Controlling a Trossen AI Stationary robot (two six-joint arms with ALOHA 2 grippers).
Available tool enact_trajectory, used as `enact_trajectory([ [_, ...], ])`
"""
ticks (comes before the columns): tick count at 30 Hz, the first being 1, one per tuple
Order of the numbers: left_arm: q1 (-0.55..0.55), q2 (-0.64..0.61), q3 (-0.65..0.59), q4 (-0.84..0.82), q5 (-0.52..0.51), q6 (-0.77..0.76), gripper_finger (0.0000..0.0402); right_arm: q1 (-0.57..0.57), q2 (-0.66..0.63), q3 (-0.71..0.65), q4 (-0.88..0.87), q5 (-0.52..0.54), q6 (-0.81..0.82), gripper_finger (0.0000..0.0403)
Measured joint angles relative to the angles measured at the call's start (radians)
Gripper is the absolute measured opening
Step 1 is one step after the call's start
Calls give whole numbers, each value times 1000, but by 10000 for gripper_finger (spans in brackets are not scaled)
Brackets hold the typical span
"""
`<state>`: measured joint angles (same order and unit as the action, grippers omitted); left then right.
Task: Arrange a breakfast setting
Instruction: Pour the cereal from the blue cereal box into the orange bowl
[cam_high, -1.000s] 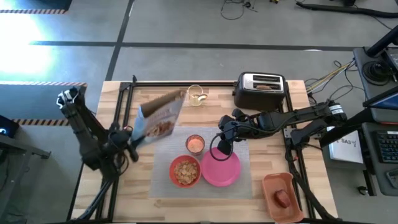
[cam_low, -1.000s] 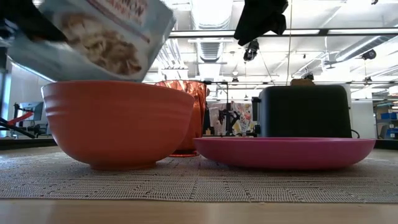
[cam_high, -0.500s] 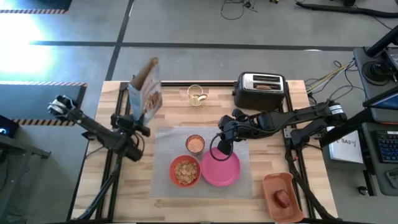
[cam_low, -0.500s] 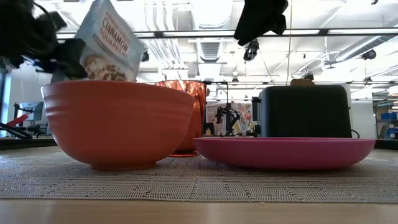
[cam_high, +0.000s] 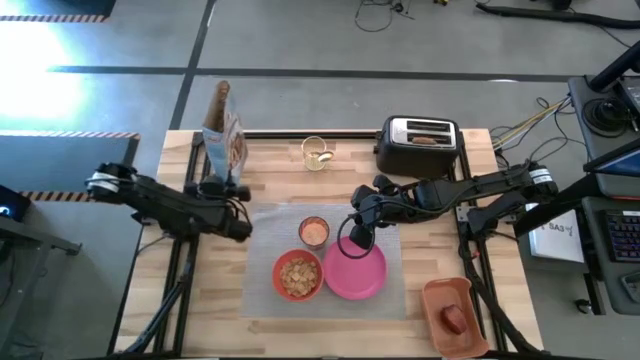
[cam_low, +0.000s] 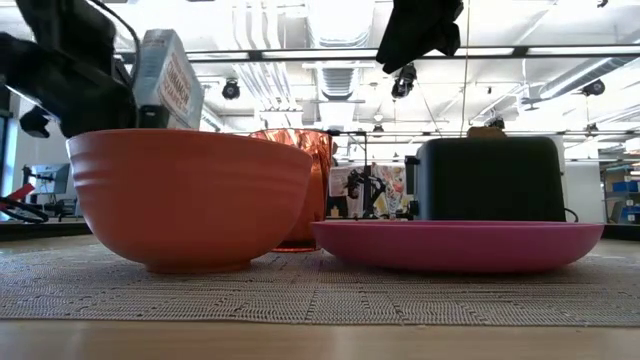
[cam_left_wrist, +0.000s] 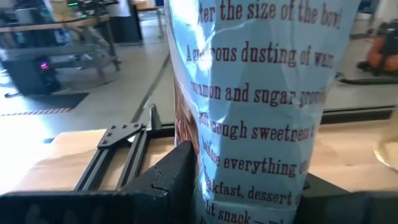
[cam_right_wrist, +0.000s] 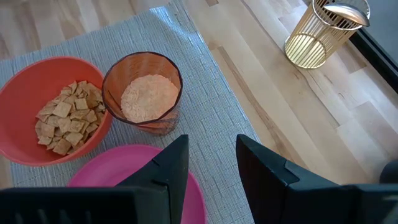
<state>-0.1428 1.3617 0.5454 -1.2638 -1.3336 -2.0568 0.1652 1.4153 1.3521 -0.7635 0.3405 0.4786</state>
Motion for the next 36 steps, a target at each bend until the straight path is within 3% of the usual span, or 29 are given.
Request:
enact_trajectory([
  [14,116,241,-25,13,18,-247,125,0,0,0,0,0,0,123],
  [27,232,268,-112,153,-12,-273,129,0,0,0,0,0,0,123],
  [36,203,271,-109,198,-18,-152,134,0,0,0,0,0,0,123],
])
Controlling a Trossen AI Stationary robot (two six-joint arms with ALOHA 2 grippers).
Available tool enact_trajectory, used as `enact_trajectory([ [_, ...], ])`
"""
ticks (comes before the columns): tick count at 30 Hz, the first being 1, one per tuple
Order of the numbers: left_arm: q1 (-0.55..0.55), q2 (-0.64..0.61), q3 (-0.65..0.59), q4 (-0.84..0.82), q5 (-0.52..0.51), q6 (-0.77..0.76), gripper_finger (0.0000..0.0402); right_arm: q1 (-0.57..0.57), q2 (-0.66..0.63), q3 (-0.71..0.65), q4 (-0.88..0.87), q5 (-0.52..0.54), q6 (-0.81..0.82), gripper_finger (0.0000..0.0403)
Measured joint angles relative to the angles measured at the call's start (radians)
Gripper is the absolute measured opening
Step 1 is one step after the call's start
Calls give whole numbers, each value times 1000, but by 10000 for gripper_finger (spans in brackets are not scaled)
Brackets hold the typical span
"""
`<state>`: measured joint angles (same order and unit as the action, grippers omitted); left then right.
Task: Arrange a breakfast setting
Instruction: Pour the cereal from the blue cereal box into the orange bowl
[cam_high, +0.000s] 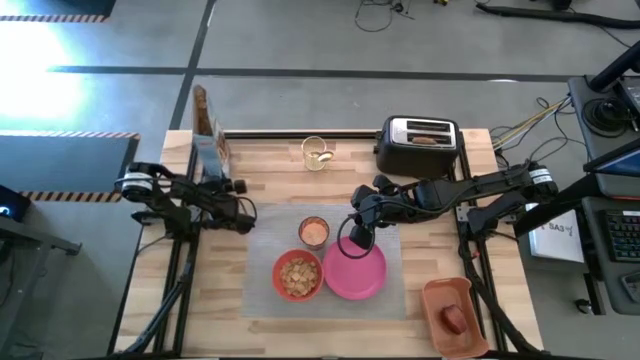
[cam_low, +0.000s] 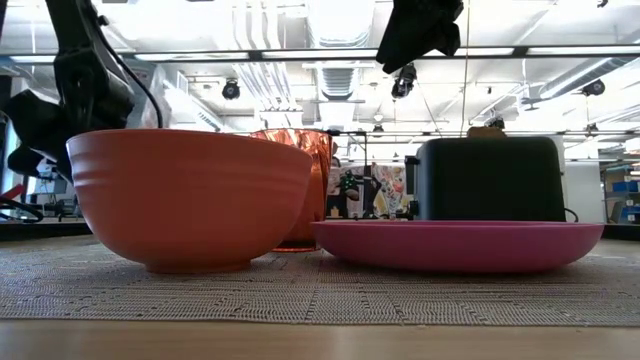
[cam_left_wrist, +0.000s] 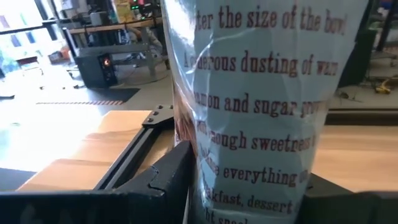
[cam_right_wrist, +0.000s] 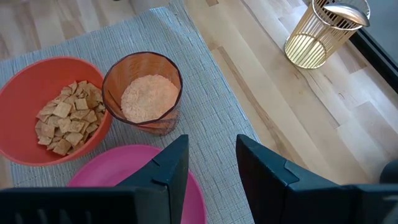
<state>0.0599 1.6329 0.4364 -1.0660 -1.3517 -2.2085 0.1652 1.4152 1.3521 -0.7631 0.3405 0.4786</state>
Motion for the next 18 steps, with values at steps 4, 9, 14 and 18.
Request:
enact_trajectory([
  [4,-17,0,8,30,5,26,135,0,0,0,0,0,0,123],
  [9,-23,0,8,59,48,29,135,0,0,0,0,0,0,123],
  [14,-49,0,8,64,112,37,135,0,0,0,0,0,0,123],
  [18,-59,0,5,62,115,38,135,0,0,0,0,0,0,123],
])
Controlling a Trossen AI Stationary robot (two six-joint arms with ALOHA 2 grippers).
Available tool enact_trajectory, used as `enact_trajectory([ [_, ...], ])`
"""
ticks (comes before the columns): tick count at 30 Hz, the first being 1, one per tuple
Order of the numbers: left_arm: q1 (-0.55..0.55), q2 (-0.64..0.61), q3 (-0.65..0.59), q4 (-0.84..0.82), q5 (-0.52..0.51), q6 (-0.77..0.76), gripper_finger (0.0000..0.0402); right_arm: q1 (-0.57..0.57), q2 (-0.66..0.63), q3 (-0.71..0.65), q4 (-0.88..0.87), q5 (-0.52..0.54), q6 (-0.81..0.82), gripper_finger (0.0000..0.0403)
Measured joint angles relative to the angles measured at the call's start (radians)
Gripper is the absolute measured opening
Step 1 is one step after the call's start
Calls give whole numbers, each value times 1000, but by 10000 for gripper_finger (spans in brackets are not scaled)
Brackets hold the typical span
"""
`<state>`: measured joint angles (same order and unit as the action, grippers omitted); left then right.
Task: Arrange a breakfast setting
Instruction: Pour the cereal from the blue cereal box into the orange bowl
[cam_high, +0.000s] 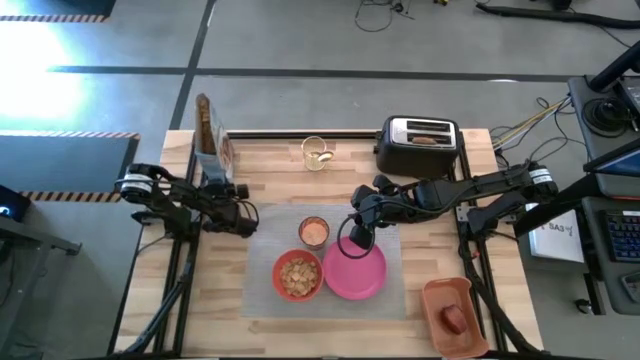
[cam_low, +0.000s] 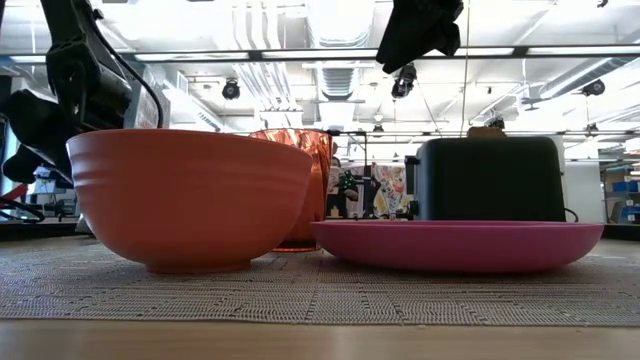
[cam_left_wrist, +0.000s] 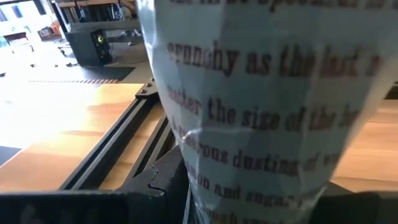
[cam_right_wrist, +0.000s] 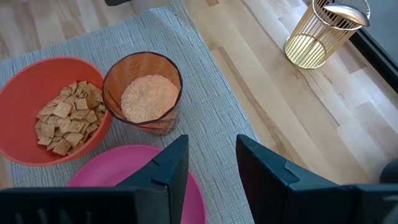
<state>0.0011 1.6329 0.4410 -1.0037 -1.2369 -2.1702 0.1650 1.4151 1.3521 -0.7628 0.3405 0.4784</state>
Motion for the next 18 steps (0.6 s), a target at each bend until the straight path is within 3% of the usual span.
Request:
enact_trajectory([
  [5,20,0,-27,2,-55,-23,135,0,0,0,0,0,0,123],
  [18,22,0,-64,17,-26,-99,143,0,0,0,1,0,0,123],
])
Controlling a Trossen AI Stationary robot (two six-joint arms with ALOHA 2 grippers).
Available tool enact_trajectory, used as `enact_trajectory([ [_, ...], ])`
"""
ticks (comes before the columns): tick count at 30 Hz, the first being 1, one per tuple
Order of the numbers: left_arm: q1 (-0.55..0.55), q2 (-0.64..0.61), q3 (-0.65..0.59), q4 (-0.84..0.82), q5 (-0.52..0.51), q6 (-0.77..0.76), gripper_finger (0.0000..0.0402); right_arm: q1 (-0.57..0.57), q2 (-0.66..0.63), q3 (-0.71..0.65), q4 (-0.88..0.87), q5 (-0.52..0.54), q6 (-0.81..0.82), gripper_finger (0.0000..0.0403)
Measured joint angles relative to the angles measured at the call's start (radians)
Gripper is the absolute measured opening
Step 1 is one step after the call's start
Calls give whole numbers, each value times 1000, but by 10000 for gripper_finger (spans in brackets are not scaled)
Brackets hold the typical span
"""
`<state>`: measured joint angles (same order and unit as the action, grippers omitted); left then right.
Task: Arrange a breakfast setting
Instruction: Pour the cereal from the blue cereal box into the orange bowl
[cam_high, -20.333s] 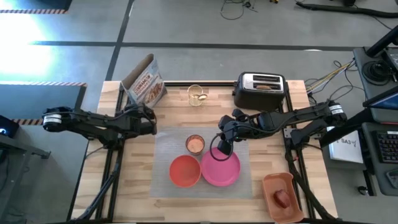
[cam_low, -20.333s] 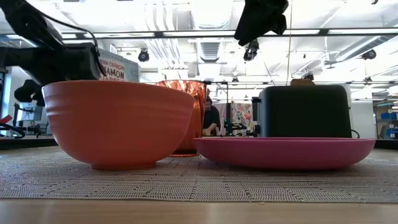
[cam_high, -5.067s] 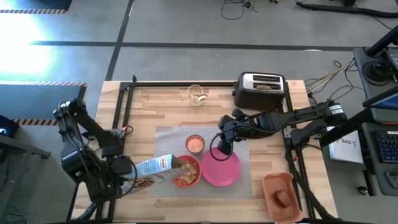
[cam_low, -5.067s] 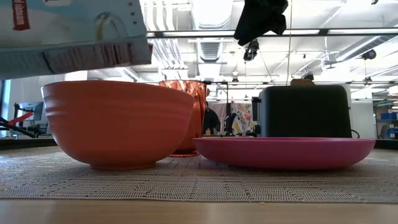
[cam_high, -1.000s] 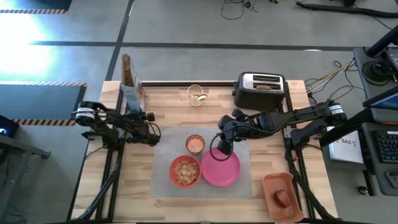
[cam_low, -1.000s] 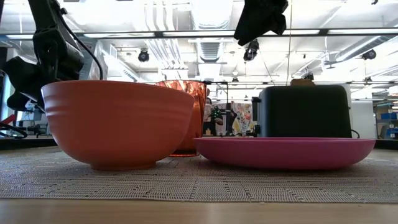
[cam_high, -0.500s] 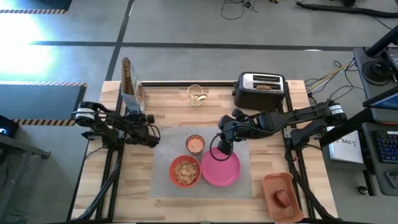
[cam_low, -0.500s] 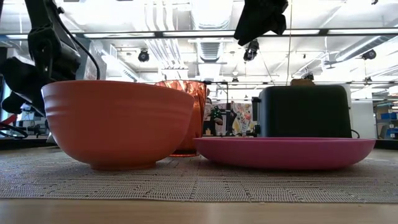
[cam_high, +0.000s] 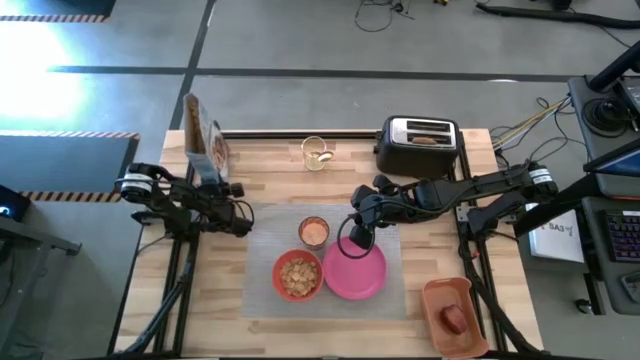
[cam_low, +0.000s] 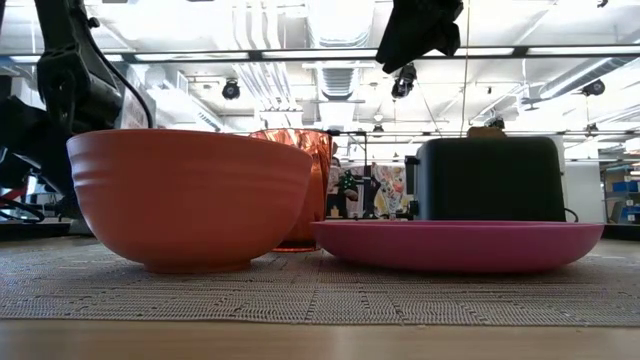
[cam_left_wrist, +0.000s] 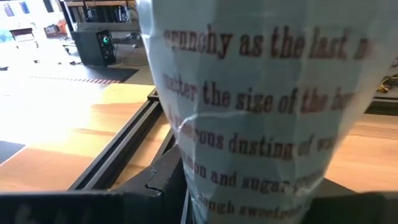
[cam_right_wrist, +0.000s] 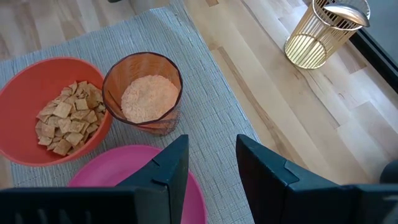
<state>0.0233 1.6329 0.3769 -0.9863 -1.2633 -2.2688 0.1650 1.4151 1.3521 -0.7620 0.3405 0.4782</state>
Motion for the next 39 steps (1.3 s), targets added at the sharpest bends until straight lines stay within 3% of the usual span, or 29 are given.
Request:
enact_trajectory([
  [9,-25,0,25,2,59,2,187,0,0,0,2,0,0,123],
  [28,-134,-1,111,-85,264,30,191,0,0,0,5,0,0,123],
  [33,-83,-3,109,-143,183,-32,191,0,0,0,5,0,0,123],
  [39,13,-15,106,-181,90,6,189,0,0,0,10,0,0,123],
])
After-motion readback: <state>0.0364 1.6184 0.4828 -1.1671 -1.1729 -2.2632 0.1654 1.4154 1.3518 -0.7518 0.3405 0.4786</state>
